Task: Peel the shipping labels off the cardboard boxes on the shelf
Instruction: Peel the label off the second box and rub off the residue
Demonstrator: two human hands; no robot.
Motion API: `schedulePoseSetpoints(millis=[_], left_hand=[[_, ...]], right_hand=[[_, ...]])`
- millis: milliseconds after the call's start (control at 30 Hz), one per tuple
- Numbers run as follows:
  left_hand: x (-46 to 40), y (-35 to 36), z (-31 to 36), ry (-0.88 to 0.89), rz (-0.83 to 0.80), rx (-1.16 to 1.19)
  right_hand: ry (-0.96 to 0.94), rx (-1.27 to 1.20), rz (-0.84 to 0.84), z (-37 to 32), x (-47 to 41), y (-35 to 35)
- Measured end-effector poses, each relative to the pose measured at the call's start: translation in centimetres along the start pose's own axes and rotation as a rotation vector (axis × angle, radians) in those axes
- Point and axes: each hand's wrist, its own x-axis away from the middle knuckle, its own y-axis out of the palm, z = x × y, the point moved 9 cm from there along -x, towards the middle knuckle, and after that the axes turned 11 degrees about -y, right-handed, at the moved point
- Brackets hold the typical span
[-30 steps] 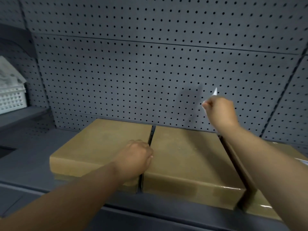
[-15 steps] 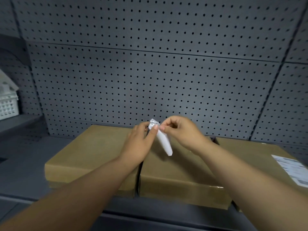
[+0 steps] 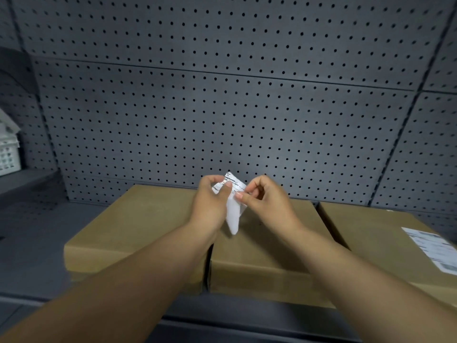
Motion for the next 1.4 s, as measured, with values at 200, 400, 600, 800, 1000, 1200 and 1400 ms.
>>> schedulePoseSetpoints(millis=[200, 400, 600, 800, 1000, 1200, 1400], left_hand=[[-2.3, -3.8, 1.9, 0.122, 0.195, -0.282], [-2.0, -3.9, 5.0, 0.510, 0.315, -1.067], [-1.5, -2.8, 4.1, 0.625, 0.255, -1.327], [-2.1, -3.3, 3.5, 0.613, 0.228, -1.357], [-2.4, -3.2, 3.2, 0.622, 0.186, -1.367], [-2.4, -3.6, 3.0, 0.623, 0.170, -1.387], [-2.5, -2.4, 2.8, 0.642, 0.132, -1.401]], right_hand=[[0.062, 0.324, -0.144, 2.7, 0.0, -0.8], [0.094, 0.749, -0.369, 6.2, 0.4, 1.8], [-0.297, 0.549, -0.627, 0.9, 3.1, 6.5], [-0.049, 0.768, -0.463, 6.2, -0.6, 1.7], [-0.300, 0.543, -0.599, 2.2, 1.7, 7.3], [-0.062, 0.745, -0.461, 7.2, -1.2, 1.5], [-0.234, 0.576, -0.529, 3.7, -0.5, 7.7]])
